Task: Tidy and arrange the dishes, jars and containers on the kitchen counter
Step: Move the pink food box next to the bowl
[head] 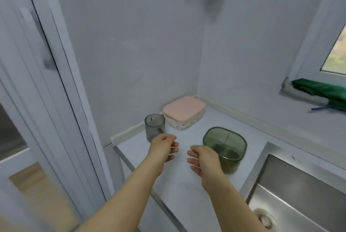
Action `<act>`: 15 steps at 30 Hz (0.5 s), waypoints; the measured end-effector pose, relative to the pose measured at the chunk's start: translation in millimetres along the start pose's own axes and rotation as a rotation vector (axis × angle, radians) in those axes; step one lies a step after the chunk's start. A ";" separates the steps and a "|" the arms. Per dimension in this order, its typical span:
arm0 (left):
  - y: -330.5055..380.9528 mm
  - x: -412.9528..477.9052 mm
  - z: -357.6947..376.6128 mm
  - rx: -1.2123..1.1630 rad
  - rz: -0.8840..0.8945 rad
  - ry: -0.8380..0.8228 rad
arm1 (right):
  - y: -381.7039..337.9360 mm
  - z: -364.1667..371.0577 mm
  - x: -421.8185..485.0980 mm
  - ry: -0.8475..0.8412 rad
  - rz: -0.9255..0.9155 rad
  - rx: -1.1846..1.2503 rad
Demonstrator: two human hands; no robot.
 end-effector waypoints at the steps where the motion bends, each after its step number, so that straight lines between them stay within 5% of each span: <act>1: 1.8 12.5 -1.4 0.004 0.004 0.007 | -8.1 5.8 10.1 -0.003 -0.001 -0.011; 15: 0.5 136.8 48.7 -0.050 -0.043 -0.100 | -83.8 9.7 107.4 0.146 -0.036 0.026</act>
Point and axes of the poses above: each hand's wrist, its own x-axis towards the middle knuckle, its own z-axis out of the palm, y = z × x, the point moved 10 cm from there along x, towards the middle knuckle, and after that the axes turned 15 degrees about z, right-handed, at the moved point
